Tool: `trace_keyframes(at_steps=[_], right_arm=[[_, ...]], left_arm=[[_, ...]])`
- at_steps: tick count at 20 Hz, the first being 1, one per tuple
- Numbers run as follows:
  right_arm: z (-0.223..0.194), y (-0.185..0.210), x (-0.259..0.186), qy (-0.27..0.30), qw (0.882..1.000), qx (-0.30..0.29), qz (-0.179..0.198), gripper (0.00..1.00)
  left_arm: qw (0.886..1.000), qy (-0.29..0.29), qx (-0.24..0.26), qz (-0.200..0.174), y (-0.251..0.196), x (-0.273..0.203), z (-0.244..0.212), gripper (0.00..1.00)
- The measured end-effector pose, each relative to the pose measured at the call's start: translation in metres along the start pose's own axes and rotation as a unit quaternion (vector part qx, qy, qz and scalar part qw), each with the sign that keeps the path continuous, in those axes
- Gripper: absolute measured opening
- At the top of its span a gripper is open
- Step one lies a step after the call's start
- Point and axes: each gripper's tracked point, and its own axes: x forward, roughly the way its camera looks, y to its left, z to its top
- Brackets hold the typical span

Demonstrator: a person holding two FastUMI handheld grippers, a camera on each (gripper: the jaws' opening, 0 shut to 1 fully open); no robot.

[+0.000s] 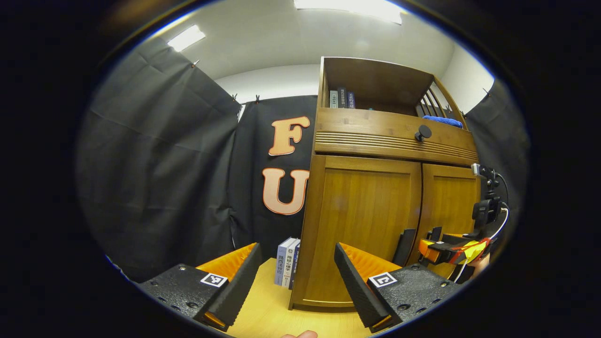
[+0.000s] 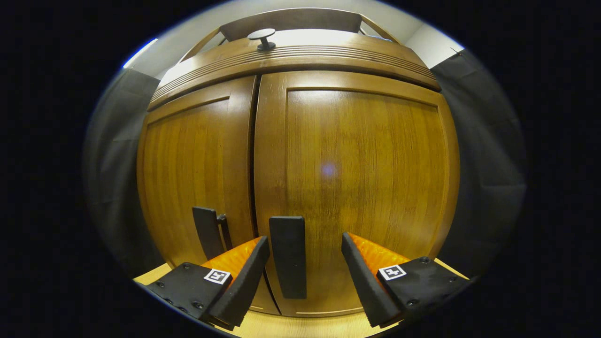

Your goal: Open the right door of the double-door shoe cabinet with the right hand, and open the left door with the left hand.

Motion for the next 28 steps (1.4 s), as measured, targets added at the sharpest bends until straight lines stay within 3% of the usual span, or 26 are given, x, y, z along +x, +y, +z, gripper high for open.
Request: trace_keyframes(at_steps=[1,2,3,4,9,11,13,14,15,16,19,20,23,24,25,26,27,28], right_arm=[[-0.004,0.000,0.002,0.004,1.000,0.004,-0.001,0.93],[-0.007,0.003,0.002,0.008,1.000,0.012,0.008,0.93],[-0.004,0.006,0.003,0.000,1.000,0.018,0.008,1.00],[-0.006,0.006,0.002,-0.002,1.000,0.013,0.008,0.96],[-0.004,0.003,0.002,-0.003,1.000,0.007,0.011,0.95],[-0.004,0.004,0.004,-0.001,1.000,0.008,0.012,0.89],[-0.003,0.005,0.004,-0.002,1.000,0.006,0.014,0.99],[-0.004,0.007,0.006,-0.004,1.000,0.006,0.015,0.87],[-0.004,0.011,0.006,-0.003,1.000,0.007,0.018,0.92],[-0.004,0.015,0.005,-0.003,1.000,0.008,0.022,0.81],[-0.005,0.021,0.005,-0.002,1.000,0.012,0.029,0.48],[-0.005,0.019,0.004,-0.006,0.999,0.020,0.032,0.53],[-0.004,0.018,0.005,-0.003,0.998,0.044,0.048,0.37],[-0.006,0.018,0.005,0.003,0.999,0.030,0.044,0.39],[-0.006,0.016,0.004,0.004,0.999,0.019,0.040,0.28],[-0.006,0.016,0.003,0.005,0.999,0.016,0.039,0.34],[-0.006,0.017,0.003,0.006,0.999,0.021,0.041,0.33],[-0.005,0.017,0.003,0.008,0.999,0.032,0.043,0.33]], left_arm=[[1.000,-0.001,0.000,0.002,0.001,0.001,0.000,0.98],[1.000,-0.002,0.000,0.004,0.001,0.001,0.000,0.94],[1.000,-0.003,0.001,0.006,0.004,0.003,0.000,0.98],[1.000,-0.003,0.001,0.008,0.004,0.004,0.000,0.98],[1.000,-0.002,-0.001,0.005,0.003,0.009,-0.002,0.95],[1.000,-0.003,-0.003,0.001,0.000,0.009,-0.001,0.92],[1.000,-0.002,-0.002,-0.001,0.000,0.008,-0.002,0.91],[1.000,-0.001,0.000,-0.005,-0.001,0.008,-0.001,0.91],[1.000,-0.002,0.002,-0.006,-0.002,0.008,0.001,0.98],[1.000,-0.004,0.004,-0.007,-0.001,0.008,0.002,0.95],[1.000,-0.006,0.004,-0.006,0.000,0.004,0.005,0.98],[1.000,-0.006,0.003,-0.008,-0.001,0.003,0.006,0.98],[1.000,-0.003,0.002,-0.016,-0.006,-0.001,0.006,0.92],[1.000,-0.004,0.003,-0.016,-0.006,-0.002,0.007,0.95],[1.000,-0.006,0.004,-0.017,-0.006,-0.005,0.009,0.95],[1.000,-0.006,0.004,-0.018,-0.007,-0.006,0.010,0.95],[1.000,-0.007,0.003,-0.019,-0.006,-0.008,0.011,0.92],[1.000,-0.008,0.003,-0.020,-0.006,-0.011,0.012,0.98]])
